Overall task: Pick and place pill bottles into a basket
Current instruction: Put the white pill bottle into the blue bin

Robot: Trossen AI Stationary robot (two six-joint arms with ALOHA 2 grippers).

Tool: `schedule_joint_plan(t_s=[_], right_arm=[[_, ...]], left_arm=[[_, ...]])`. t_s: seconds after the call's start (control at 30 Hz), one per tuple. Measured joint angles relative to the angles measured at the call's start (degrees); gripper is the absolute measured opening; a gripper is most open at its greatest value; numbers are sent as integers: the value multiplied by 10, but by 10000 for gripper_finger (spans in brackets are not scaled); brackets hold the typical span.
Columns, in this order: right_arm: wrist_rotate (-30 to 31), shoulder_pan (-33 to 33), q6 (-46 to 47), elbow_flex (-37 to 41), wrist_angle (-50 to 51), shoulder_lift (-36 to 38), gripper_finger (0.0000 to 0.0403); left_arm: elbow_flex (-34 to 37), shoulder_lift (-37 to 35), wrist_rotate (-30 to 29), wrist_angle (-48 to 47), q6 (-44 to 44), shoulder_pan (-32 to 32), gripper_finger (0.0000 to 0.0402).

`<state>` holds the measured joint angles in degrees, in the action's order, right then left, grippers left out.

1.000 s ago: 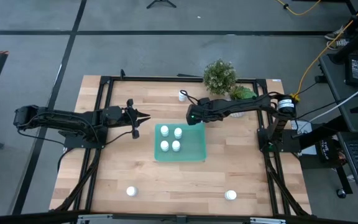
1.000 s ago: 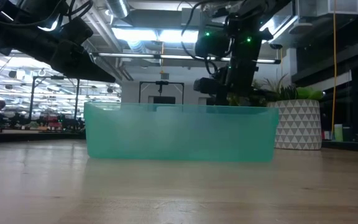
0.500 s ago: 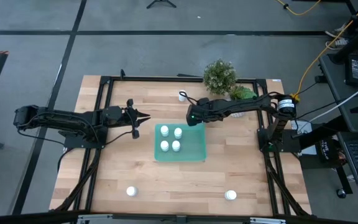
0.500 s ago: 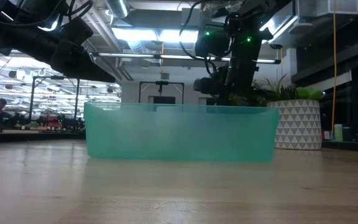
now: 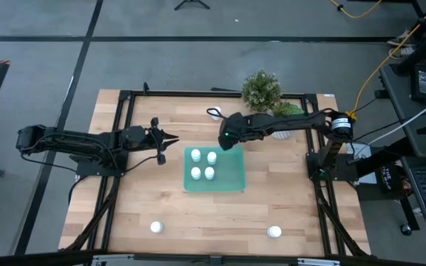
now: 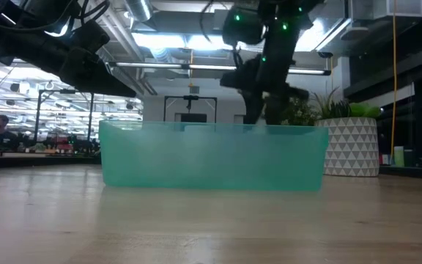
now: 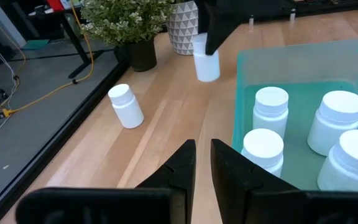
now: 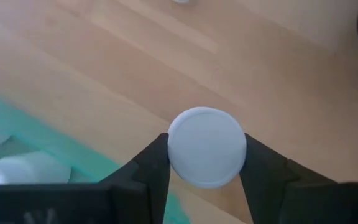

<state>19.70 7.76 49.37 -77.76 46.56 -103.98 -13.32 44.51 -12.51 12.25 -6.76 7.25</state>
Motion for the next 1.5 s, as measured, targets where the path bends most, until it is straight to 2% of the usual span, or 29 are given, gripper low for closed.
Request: schedule_joint_plan(t_s=[0.2, 0.4, 0.53, 0.73, 0.9, 1.1, 1.27, 1.4, 1.5], right_arm=[[0, -5, -68, -52, 39, 15, 153], [27, -25, -106, -53, 57, 72, 153], [35, -53, -117, -53, 54, 95, 153], [32, -105, -165, -53, 46, 97, 153], [-3, -150, -220, -53, 34, 100, 153], [-5, -183, -244, -53, 33, 100, 153], [-12, -186, -256, -44, 19, 94, 153], [-59, -174, -287, 0, -39, 87, 153], [-64, -162, -294, 28, -59, 87, 153]], left_arm=[[0, 0, 0, 0, 0, 0, 45], [0, 0, 6, -2, 26, 0, 45], [0, 0, 15, -5, 77, -1, 45], [0, 0, 23, -3, 86, -1, 45], [0, 0, 23, -2, 122, -1, 45], [0, 0, 19, 0, 131, -1, 45], [0, 0, 17, 1, 131, -1, 45], [0, 0, 17, 4, 144, -1, 45], [0, 0, 17, 17, 150, -1, 45]])
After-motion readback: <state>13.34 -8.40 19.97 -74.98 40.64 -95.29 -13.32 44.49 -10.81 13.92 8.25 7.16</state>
